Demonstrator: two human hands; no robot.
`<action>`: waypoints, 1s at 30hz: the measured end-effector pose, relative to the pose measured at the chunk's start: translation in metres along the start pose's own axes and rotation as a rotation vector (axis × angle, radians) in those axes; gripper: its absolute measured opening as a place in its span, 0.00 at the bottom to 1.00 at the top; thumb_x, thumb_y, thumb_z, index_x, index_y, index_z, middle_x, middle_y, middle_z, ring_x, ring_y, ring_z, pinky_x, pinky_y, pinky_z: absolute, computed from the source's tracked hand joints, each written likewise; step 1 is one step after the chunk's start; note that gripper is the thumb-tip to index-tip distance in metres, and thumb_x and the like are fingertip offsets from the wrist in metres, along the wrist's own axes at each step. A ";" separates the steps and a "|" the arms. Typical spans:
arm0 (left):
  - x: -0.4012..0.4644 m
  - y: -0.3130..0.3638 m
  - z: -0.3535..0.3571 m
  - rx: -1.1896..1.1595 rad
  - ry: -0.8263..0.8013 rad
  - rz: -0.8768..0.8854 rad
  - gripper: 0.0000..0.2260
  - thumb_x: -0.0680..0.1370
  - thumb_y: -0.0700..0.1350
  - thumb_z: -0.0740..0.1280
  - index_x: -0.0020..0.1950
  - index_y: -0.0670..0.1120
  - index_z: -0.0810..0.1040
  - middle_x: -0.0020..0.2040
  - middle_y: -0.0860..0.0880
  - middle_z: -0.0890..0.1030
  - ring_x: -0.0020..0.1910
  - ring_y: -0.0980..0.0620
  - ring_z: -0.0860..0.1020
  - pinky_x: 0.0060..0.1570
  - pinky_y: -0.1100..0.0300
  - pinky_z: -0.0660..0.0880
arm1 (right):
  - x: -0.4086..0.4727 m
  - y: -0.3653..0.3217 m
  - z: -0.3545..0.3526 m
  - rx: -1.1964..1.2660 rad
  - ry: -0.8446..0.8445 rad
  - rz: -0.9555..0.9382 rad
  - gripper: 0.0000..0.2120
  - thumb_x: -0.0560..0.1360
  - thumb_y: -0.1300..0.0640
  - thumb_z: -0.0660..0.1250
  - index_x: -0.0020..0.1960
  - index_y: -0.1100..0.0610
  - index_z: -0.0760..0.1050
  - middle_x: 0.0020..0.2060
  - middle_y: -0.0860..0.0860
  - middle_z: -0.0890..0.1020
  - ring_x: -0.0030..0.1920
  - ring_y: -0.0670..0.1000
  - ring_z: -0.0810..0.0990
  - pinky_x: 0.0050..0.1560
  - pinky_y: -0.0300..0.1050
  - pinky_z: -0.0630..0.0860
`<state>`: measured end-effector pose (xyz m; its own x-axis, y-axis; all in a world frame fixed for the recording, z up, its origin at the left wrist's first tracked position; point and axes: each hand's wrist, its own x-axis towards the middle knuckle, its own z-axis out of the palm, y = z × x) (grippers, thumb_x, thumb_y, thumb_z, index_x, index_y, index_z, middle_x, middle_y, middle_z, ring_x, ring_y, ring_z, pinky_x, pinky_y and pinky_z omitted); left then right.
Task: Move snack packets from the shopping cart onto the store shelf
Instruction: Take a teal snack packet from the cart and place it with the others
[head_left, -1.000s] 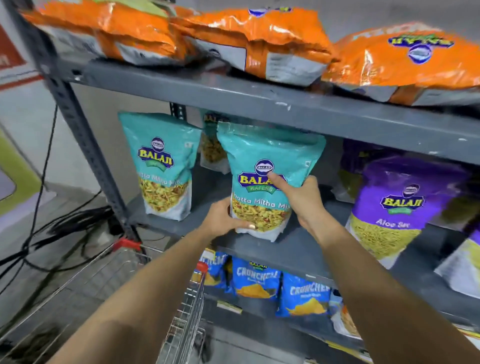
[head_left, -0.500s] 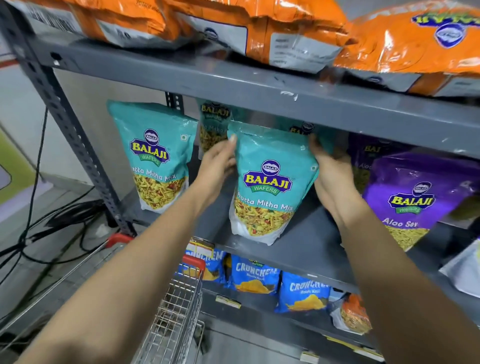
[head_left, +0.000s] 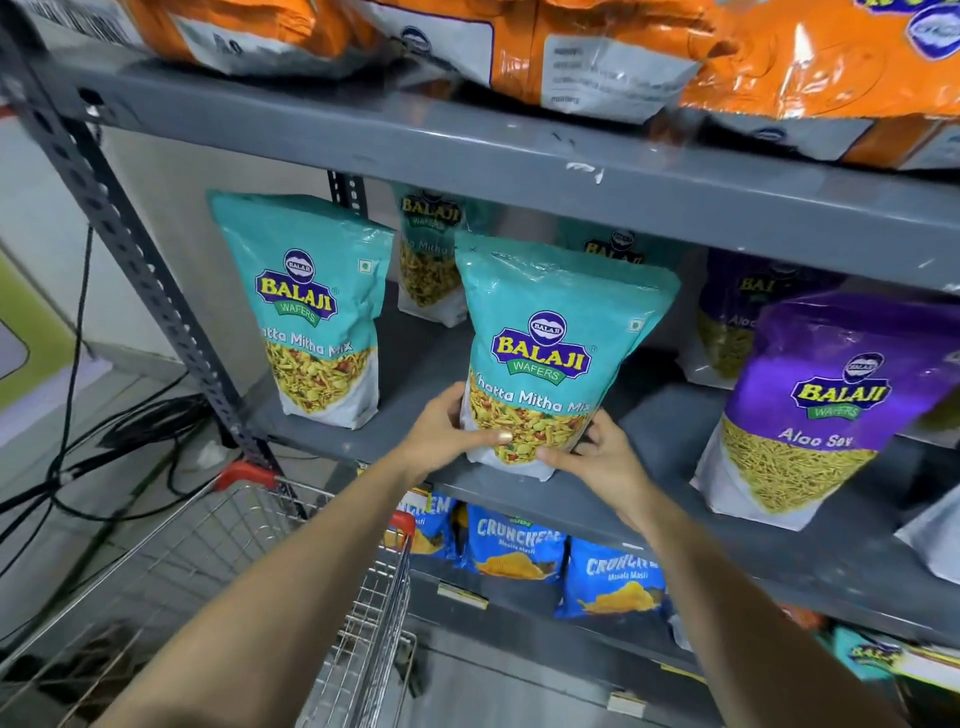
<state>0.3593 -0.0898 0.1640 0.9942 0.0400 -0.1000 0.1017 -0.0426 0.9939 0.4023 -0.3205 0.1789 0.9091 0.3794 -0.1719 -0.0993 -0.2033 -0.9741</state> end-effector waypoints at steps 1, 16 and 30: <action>0.000 -0.002 0.001 -0.011 0.016 0.014 0.27 0.65 0.47 0.81 0.61 0.54 0.76 0.58 0.53 0.84 0.60 0.51 0.82 0.55 0.58 0.81 | 0.001 0.005 0.001 0.002 0.027 -0.010 0.32 0.65 0.60 0.81 0.64 0.50 0.72 0.61 0.50 0.82 0.59 0.51 0.82 0.51 0.40 0.81; -0.099 -0.034 -0.112 0.226 0.914 0.133 0.22 0.65 0.44 0.81 0.52 0.43 0.73 0.44 0.46 0.78 0.40 0.51 0.76 0.43 0.53 0.77 | -0.038 -0.001 0.152 0.088 0.203 -0.315 0.16 0.68 0.64 0.78 0.46 0.46 0.79 0.48 0.55 0.83 0.47 0.54 0.81 0.44 0.35 0.77; -0.052 -0.040 -0.176 0.443 0.650 0.097 0.46 0.56 0.53 0.84 0.69 0.50 0.66 0.59 0.58 0.76 0.58 0.62 0.74 0.53 0.71 0.70 | 0.082 -0.053 0.226 -0.041 -0.134 -0.182 0.33 0.56 0.39 0.78 0.57 0.49 0.75 0.56 0.50 0.85 0.56 0.50 0.83 0.58 0.58 0.80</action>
<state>0.2977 0.0860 0.1372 0.7933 0.5849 0.1692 0.1556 -0.4634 0.8724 0.3904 -0.0747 0.1830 0.8484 0.5291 -0.0141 0.0810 -0.1561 -0.9844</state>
